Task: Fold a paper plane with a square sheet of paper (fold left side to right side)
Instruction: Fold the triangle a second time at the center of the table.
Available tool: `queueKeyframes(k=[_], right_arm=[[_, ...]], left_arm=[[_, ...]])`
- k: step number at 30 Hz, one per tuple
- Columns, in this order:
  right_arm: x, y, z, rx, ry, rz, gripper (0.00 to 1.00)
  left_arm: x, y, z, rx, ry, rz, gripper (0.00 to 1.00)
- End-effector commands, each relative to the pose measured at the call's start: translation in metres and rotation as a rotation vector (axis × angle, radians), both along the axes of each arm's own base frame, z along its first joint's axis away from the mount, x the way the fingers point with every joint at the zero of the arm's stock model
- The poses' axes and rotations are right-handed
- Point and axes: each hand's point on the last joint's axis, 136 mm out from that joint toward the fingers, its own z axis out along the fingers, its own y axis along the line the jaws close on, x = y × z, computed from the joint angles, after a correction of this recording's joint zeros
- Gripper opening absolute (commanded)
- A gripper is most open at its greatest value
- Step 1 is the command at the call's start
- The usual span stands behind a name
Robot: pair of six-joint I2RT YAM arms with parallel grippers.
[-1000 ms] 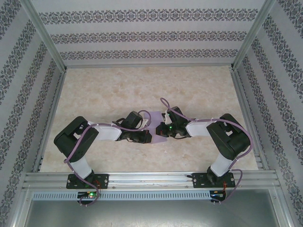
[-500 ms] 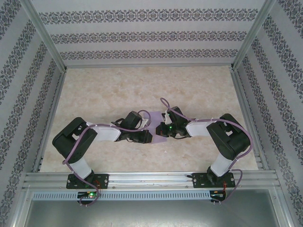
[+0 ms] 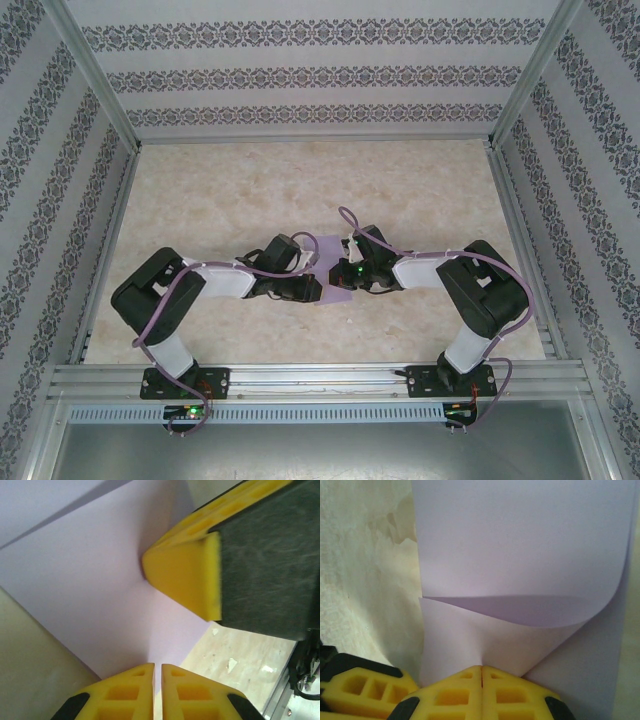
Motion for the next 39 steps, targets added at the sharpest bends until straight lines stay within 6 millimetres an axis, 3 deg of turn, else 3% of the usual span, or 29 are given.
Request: queueKeyframes(k=[1, 17, 26, 33, 39], right_arm=[[-0.017, -0.011, -0.023, -0.070, 0.064, 0.009, 0.00], [-0.016, -0.008, -0.019, -0.058, 0.059, 0.015, 0.00], [-0.008, 0.001, -0.001, -0.013, 0.031, 0.025, 0.00], [0.007, 0.011, 0.043, 0.062, -0.076, 0.019, 0.00], [0.002, 0.013, 0.041, 0.058, -0.091, 0.016, 0.00]], left_arm=[[0.004, -0.003, 0.000, -0.003, 0.008, 0.003, 0.11], [-0.001, 0.007, -0.015, 0.047, 0.025, 0.008, 0.11], [-0.010, 0.007, -0.024, 0.058, 0.053, -0.007, 0.10], [-0.012, 0.021, -0.039, 0.157, 0.054, 0.009, 0.05], [-0.011, 0.026, -0.042, 0.191, 0.047, 0.015, 0.02]])
